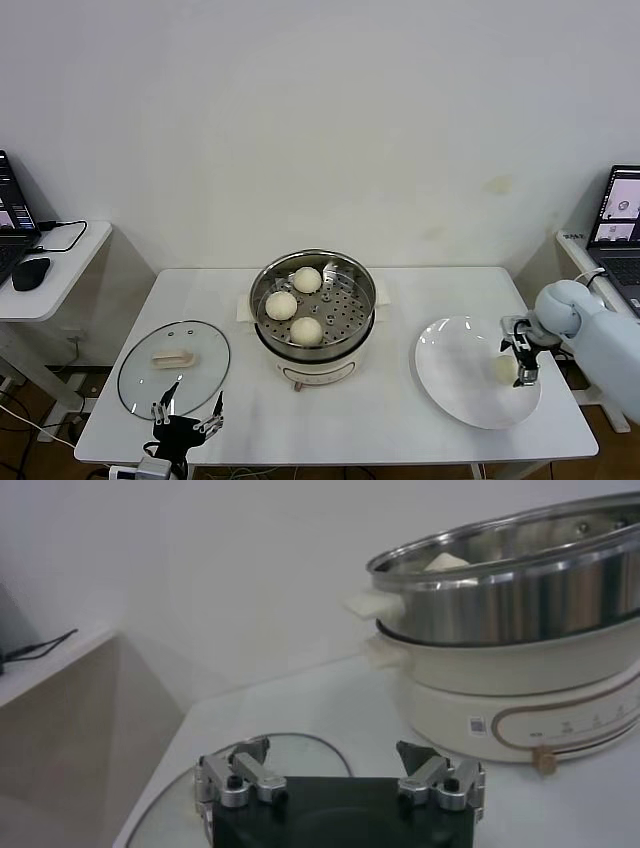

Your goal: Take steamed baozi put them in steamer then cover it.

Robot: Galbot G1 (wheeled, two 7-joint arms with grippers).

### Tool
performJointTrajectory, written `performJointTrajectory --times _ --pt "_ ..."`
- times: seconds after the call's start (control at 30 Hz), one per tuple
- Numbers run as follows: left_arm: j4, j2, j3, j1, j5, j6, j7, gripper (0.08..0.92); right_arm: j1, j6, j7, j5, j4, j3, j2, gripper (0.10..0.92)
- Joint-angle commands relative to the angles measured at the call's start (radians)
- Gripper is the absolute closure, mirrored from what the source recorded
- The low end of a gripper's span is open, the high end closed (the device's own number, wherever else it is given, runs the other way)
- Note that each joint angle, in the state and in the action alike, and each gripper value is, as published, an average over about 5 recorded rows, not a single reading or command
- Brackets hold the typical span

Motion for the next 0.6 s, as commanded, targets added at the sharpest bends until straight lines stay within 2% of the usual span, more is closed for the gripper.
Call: performJointTrajectory --times 0.03,0.33,0.6 --pt "0.012 -0.002 0.002 -0.002 0.002 -0.001 -0.002 0.177 -0.007 -0.001 0.023 -0.012 -0.018 0.002 0.016 0.203" --pt "0.011 -0.003 0.005 -0.005 0.003 0.000 -0.002 0.177 -0.007 -0.007 0.014 0.001 -0.015 0.000 0.010 0.208" --pt "0.016 -0.004 0.007 -0.007 0.003 -0.001 -0.003 0.177 0.005 -0.024 0.013 0.023 -0.002 -0.001 -0.006 0.344"
